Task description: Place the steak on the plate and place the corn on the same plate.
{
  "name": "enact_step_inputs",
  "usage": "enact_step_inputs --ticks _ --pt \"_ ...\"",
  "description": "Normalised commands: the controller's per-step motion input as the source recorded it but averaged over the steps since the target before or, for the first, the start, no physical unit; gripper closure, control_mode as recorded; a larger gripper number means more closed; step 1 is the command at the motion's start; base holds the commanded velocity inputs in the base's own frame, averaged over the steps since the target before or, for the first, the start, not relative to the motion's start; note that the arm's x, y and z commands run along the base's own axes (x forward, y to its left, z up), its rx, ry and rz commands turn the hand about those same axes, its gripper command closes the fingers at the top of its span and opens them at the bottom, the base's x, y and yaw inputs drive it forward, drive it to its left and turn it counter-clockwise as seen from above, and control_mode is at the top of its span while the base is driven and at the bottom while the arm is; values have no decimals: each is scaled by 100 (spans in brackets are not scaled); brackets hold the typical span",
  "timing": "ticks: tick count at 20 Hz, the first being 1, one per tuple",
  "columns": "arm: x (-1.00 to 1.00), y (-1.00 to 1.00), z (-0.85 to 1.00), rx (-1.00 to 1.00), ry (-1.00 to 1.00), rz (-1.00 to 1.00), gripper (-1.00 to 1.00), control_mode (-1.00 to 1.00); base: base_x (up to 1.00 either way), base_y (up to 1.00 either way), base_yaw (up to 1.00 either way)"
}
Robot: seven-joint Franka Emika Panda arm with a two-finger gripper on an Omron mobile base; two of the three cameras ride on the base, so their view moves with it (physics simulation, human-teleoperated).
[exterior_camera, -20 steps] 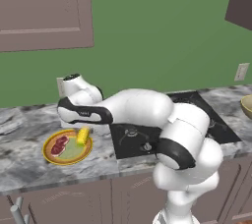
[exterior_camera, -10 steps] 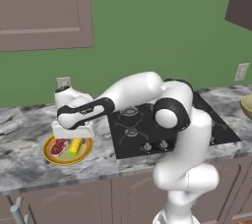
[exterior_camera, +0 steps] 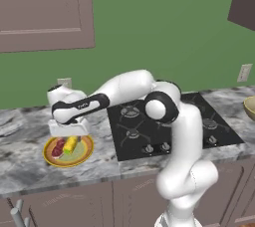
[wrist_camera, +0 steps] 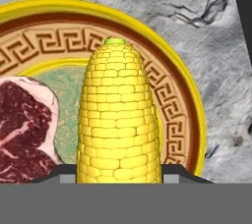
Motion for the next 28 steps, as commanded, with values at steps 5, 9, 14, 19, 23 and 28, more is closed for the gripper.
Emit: enact_step_inputs --ticks 5,9,14,19,23,28 --pt "-11 -7 -32 6 0 -5 100 -100 0 0 0" --pt "-13 -20 -29 5 -7 -4 100 -100 0 0 0" --pt "-14 -7 -12 5 -9 0 -100 -100 0 0 0" --pt "-1 -3 -2 1 -14 0 -100 -100 0 0 0" --pt "0 -16 0 0 -22 0 -100 -100 0 0 0" --pt "-4 -2 46 0 -1 -2 -100 -100 0 0 0"
